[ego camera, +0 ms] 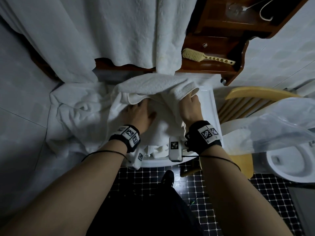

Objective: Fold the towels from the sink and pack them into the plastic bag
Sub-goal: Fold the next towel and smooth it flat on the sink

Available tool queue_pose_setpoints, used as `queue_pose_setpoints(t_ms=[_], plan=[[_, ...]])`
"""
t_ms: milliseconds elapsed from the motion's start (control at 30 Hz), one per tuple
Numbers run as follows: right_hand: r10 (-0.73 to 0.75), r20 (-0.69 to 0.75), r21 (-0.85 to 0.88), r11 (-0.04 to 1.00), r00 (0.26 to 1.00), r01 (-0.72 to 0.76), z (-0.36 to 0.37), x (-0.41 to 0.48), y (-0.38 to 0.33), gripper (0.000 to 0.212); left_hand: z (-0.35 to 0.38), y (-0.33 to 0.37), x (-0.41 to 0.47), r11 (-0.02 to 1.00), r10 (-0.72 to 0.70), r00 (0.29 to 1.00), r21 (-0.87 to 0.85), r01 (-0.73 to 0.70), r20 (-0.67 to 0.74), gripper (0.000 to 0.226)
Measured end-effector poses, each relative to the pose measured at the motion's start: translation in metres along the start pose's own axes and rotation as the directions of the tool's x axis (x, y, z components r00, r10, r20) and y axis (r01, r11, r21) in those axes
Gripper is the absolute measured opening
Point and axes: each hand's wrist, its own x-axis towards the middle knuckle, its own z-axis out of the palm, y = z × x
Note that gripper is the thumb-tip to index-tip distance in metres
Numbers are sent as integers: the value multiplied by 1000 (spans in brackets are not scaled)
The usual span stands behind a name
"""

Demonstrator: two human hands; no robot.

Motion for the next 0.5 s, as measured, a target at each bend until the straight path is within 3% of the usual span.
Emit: queue_pose_setpoints(t_ms=[67, 167, 200, 300, 400, 433, 500], plan=[[-62, 35, -68, 996, 997, 65, 0, -1, 1, 67, -7, -4, 10, 958, -137, 991, -255, 131, -6, 37], [-229, 139, -215, 943, 963, 255, 4, -11, 1, 62, -27, -21, 22, 919, -336, 915, -293, 265, -225, 41], [-273, 184, -252, 915, 944, 314, 8, -13, 4, 62, -30, -26, 24, 904, -368, 902, -314, 291, -224, 42], [-299, 297, -373, 838, 907, 398, 23, -14, 11, 56, -39, -36, 27, 742, -487, 872, -554, 377, -59, 51], [-273, 405, -450, 771, 873, 450, 36, -11, 20, 56, -57, -24, 22, 343, -495, 849, -857, 385, 184, 75], [-258, 437, -485, 739, 861, 468, 38, -9, 22, 57, -63, -18, 19, 327, -434, 876, -870, 370, 209, 70], [-207, 491, -564, 666, 846, 489, 40, -9, 26, 70, -67, -16, 20, 399, -322, 923, -854, 334, 211, 63]])
